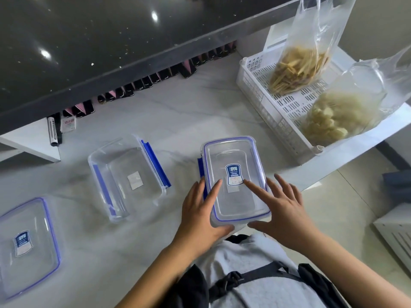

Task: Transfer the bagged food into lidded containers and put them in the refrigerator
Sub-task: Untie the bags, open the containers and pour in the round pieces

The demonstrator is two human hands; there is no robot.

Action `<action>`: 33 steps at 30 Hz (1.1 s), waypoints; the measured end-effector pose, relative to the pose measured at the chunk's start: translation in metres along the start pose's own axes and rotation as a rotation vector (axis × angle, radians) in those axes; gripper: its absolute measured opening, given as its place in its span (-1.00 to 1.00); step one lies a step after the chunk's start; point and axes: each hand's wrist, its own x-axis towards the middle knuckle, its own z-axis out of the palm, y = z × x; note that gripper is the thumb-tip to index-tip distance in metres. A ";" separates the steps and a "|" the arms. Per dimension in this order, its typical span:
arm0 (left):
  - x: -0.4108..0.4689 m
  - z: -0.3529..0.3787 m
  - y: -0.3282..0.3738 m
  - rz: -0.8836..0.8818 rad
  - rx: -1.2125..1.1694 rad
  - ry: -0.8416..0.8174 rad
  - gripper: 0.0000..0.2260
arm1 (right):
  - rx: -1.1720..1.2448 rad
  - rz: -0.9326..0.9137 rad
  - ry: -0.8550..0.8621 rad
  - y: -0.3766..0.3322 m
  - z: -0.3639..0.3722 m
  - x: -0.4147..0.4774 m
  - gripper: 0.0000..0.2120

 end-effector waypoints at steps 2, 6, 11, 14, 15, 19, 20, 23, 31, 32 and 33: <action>0.008 0.000 0.000 -0.024 0.052 0.028 -0.06 | -0.044 0.005 0.037 0.002 -0.007 0.012 -0.01; 0.034 -0.002 0.002 -0.074 0.093 0.087 -0.06 | -0.093 -0.018 0.006 0.000 -0.026 0.047 -0.04; 0.078 -0.005 0.006 -0.128 0.109 0.210 -0.04 | -0.092 -0.052 -0.035 0.009 -0.051 0.100 -0.05; 0.099 -0.010 0.010 -0.155 0.110 0.218 -0.03 | -0.096 -0.080 -0.025 0.018 -0.061 0.125 -0.05; 0.105 -0.011 0.011 -0.163 0.114 0.225 -0.03 | -0.076 -0.090 -0.025 0.021 -0.062 0.132 -0.04; 0.120 -0.012 0.012 -0.211 0.072 0.228 -0.01 | 0.036 -0.140 -0.016 0.034 -0.062 0.151 -0.02; 0.122 -0.012 0.013 -0.221 0.051 0.222 -0.01 | 0.060 -0.149 -0.019 0.037 -0.061 0.154 -0.02; 0.122 -0.015 0.014 -0.231 0.014 0.230 -0.01 | 0.117 -0.168 -0.012 0.040 -0.060 0.157 -0.01; 0.084 -0.055 0.026 -0.231 -0.113 0.286 -0.03 | 0.211 -0.306 0.143 0.008 -0.073 0.139 -0.02; 0.072 -0.063 0.024 -0.250 -0.115 0.295 -0.04 | 0.222 -0.331 0.134 -0.003 -0.074 0.135 -0.02; 0.058 -0.071 0.021 -0.268 -0.121 0.306 -0.05 | 0.234 -0.358 0.118 -0.016 -0.073 0.131 -0.02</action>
